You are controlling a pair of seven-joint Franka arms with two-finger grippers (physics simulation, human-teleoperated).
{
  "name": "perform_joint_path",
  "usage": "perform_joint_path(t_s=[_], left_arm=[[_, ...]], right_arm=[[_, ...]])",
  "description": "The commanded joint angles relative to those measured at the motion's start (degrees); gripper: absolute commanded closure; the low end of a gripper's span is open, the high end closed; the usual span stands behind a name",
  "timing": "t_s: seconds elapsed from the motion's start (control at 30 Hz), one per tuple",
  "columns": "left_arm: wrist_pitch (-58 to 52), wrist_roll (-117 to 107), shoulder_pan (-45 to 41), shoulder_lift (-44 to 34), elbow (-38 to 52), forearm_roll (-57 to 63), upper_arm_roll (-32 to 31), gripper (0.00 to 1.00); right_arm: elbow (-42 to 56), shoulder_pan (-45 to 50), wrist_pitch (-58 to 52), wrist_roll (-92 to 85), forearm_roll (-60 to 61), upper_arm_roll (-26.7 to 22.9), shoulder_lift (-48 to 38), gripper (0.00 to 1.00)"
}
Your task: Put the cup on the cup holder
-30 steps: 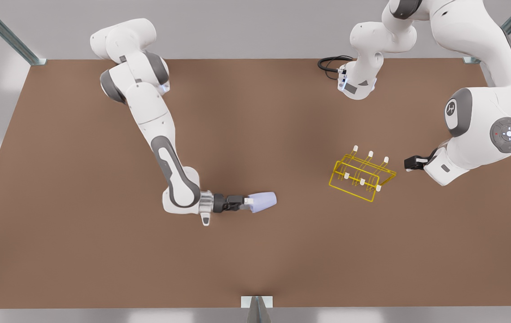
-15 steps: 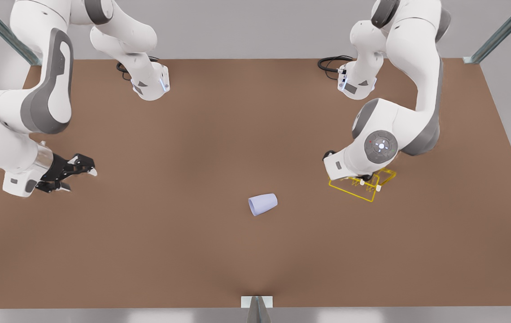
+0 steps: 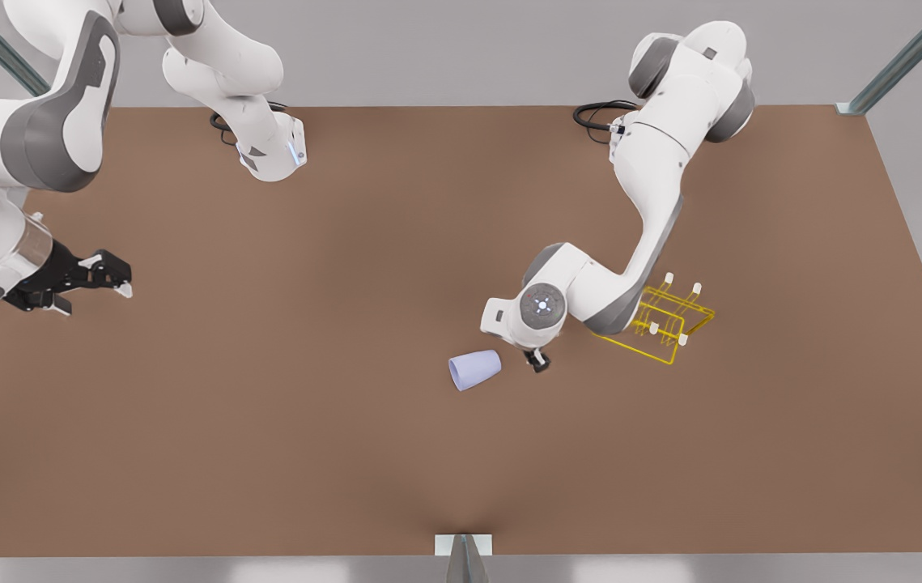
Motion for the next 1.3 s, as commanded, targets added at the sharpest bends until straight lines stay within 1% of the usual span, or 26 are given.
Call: perform_joint_path(t_s=[0.0,0.03,0.1,0.23,0.5,0.63,1.03,1.27], left_arm=[[8.86,19.31,-0.28,0.61,0.10,0.09,-0.52,0.00],[10.44,18.96,-0.63,0.70,0.10,-0.09,-0.97,0.00],[10.53,18.78,-0.72,1.84,1.41,-0.18,-0.97,0.00],[11.32,18.61,-1.25,4.13,3.17,-0.18,-1.05,0.00],[15.54,17.55,-2.39,8.52,4.93,0.00,-0.97,0.00],[16.41,15.79,-2.39,9.75,4.84,-0.09,-0.88,0.00],[17.47,4.72,-2.13,11.95,4.23,-0.26,-0.70,0.00],[18.70,3.75,-2.13,14.76,4.58,-1.76,-0.61,0.00]], right_arm=[[0.06,0.23,-3.99,8.53,0.06,0.30,-0.14,0.00],[0.06,0.15,-4.08,8.53,-0.47,1.35,-0.14,0.00],[1.28,-0.82,-3.47,8.44,-1.35,0.65,0.30,0.00],[2.08,-0.21,-5.58,8.27,-5.03,0.91,-0.40,0.00],[2.34,0.15,-3.38,7.92,-6.09,1.18,0.47,0.00],[2.25,-0.03,-2.42,8.09,-3.37,1.18,0.65,0.00],[2.25,-0.03,-2.59,8.27,-3.54,1.09,0.39,0.00],[2.34,-0.03,-2.50,8.27,-3.45,1.09,0.47,0.00]])
